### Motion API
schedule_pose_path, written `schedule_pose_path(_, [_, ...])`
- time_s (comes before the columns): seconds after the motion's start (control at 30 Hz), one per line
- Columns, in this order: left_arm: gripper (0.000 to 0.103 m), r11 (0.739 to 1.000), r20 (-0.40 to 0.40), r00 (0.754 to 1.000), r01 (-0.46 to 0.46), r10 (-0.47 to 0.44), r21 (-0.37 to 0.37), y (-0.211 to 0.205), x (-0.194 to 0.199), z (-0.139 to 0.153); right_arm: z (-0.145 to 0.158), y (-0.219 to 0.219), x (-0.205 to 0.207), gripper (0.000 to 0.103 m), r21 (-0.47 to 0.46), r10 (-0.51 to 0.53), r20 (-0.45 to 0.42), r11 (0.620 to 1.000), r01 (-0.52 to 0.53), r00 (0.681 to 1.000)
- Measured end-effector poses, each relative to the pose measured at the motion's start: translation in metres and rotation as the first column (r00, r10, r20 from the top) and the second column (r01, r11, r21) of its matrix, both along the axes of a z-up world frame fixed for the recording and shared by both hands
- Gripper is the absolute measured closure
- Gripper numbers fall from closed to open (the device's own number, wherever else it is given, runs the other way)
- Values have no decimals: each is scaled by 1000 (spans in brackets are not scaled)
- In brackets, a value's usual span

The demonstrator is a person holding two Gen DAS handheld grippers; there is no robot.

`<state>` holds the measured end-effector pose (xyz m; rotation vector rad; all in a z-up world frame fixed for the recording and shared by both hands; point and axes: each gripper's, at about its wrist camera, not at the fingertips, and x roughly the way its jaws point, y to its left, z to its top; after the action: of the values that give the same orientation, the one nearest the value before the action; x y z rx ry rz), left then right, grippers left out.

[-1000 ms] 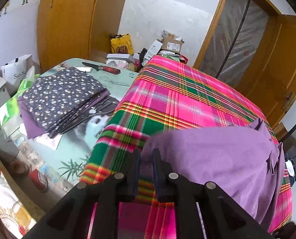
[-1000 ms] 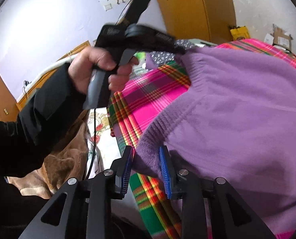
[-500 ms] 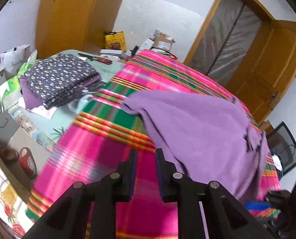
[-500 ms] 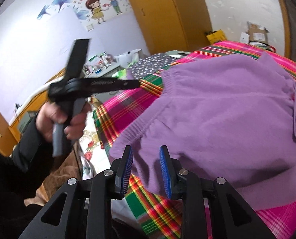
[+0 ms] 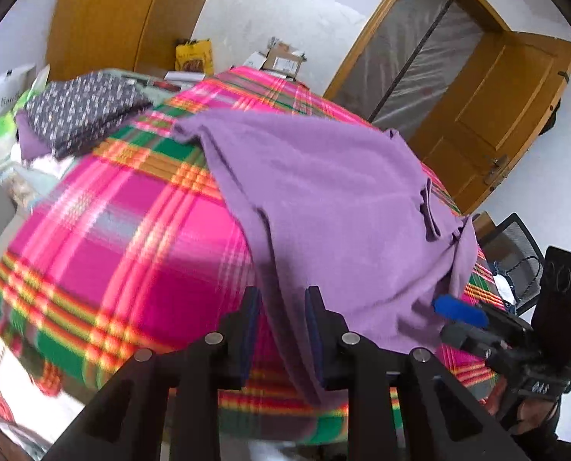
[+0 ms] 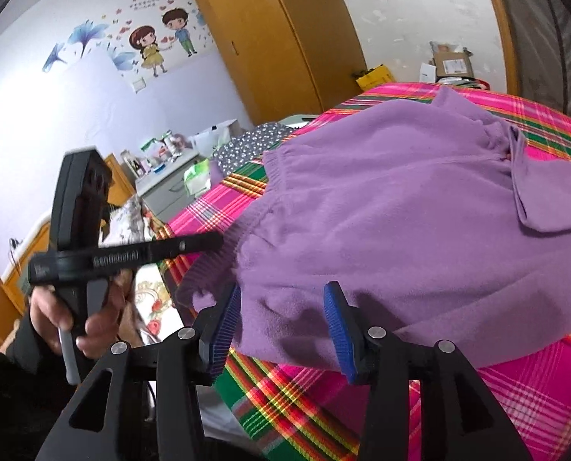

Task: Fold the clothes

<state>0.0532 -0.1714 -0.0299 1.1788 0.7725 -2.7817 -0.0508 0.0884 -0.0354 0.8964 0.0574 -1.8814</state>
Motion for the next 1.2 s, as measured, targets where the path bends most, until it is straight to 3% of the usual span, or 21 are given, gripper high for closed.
schedule_pose_path(0.57, [69,979,66,998,-10,-3,206,22,40,-15,7,0,-7,56,-6,28,-14,1000,-28,1000])
schedule_pose_path(0.93, [67,909,100,995,-56,16,413,19,42,-26,10,8,-5,56,-12,19,-20,1000,-19,1000])
schedule_pose_path(1.2, [67,898,90,996,-55,18,436,16,32,-26,9,6,-5,56,-8,25,-17,1000,-25,1000])
